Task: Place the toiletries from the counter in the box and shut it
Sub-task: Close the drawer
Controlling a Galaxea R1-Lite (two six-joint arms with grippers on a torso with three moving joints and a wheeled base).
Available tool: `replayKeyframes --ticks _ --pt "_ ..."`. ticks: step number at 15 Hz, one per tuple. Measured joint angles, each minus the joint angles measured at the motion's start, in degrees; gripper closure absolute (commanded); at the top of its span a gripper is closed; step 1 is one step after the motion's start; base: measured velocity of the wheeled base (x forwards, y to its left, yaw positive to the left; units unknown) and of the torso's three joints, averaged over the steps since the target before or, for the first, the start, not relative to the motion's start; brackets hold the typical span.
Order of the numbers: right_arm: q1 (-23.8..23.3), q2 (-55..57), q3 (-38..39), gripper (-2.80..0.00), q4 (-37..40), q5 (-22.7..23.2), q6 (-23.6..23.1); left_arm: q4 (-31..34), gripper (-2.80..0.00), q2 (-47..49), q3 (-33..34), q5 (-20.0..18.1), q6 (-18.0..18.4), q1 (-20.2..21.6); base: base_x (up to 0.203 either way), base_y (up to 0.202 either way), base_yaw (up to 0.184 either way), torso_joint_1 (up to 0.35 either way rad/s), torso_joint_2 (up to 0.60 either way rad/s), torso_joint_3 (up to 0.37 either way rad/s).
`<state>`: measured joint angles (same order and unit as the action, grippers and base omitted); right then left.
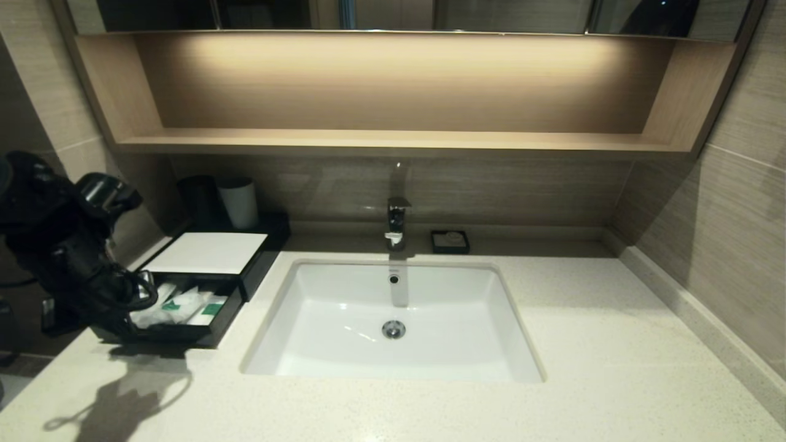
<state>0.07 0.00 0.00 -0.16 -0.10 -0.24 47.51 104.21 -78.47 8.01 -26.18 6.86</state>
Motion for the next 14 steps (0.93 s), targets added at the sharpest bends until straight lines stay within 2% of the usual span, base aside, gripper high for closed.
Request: replayKeyframes --ticks 6,14 --pt "0.00 0.00 0.00 0.00 0.00 0.00 0.00 -0.91 0.00 0.41 4.77 -0.24 0.00 -0.48 0.000 0.000 0.000 0.000 0.00 0.000" --pt "0.00 0.00 0.00 0.00 0.00 0.01 -0.01 -3.16 0.00 3.17 5.20 -0.35 -0.75 -2.81 0.000 0.000 0.000 0.000 0.00 0.000"
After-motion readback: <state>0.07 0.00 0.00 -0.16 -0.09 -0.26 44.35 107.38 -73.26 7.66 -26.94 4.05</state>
